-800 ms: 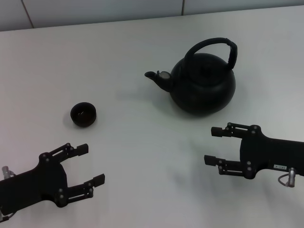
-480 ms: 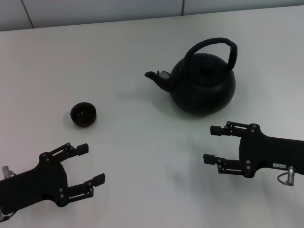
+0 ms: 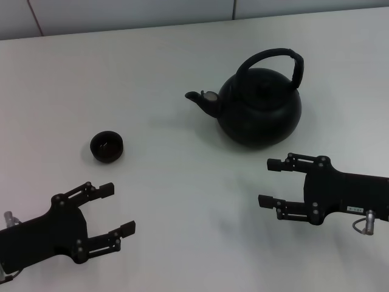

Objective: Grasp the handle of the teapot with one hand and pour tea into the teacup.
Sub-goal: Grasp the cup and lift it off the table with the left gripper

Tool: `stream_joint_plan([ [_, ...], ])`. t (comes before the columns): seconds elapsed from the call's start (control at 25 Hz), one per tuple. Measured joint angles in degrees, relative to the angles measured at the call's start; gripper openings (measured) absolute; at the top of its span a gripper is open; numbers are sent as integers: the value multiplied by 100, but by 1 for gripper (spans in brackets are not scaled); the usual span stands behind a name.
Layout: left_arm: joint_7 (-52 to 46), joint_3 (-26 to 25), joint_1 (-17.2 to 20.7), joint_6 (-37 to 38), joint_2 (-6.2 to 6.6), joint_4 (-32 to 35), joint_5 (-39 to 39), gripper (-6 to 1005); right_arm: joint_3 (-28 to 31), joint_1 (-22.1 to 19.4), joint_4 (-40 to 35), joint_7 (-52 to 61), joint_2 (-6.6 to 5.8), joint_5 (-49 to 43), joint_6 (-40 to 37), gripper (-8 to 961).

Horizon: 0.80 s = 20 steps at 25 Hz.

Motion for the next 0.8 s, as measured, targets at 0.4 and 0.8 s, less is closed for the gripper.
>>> stream_joint_plan([
  [0.4,-5,-130,14,16,-57,21,0,840,6,-15,0,0,0,0,-2,723],
  [0.8,0,-1682,-78,-630,-120,-56,-17,841,51,-61,-27,0,0,22,-39,722],
])
